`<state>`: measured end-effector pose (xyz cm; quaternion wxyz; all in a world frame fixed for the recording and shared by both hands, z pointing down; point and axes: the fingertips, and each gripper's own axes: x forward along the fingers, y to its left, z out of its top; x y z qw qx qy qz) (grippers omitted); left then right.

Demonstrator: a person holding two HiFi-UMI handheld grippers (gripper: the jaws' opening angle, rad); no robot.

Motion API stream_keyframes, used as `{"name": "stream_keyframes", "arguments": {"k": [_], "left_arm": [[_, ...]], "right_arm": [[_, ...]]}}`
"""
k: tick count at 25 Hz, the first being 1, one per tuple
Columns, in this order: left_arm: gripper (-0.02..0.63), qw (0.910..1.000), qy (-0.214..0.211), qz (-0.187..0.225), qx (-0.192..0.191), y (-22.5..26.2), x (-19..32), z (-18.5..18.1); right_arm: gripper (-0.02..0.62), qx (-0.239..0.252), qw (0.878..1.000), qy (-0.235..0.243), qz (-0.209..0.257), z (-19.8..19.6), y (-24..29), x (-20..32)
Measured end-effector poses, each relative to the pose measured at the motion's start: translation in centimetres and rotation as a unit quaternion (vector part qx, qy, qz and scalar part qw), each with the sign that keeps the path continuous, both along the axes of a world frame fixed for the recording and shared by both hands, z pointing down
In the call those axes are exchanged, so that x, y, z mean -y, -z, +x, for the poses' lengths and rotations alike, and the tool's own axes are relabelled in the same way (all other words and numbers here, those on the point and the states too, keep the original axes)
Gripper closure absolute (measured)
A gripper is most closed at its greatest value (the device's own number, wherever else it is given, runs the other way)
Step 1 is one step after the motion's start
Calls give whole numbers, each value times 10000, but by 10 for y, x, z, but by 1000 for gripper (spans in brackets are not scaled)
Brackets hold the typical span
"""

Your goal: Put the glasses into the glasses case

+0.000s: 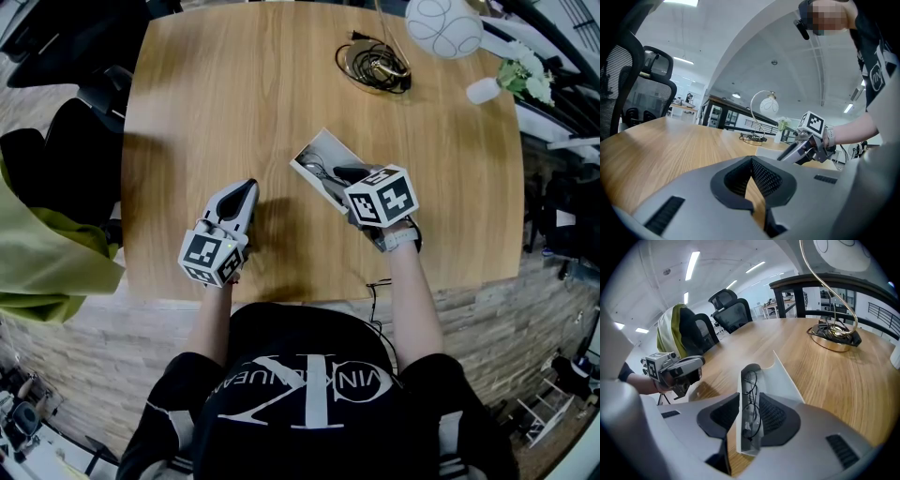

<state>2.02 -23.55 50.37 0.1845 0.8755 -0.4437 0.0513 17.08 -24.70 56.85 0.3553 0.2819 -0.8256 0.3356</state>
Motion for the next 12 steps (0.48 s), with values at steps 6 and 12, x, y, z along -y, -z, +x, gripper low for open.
{"name": "stream_keyframes", "arguments": {"k": [6, 12], "left_arm": [[591, 10000, -39, 46, -10, 4, -3, -1], [591, 9999, -120, 118, -17, 11, -5, -1]], "right_arm": [[468, 73, 9987, -235, 436, 4, 18, -2], [545, 108, 9952, -564, 792, 12, 31, -5]]}}
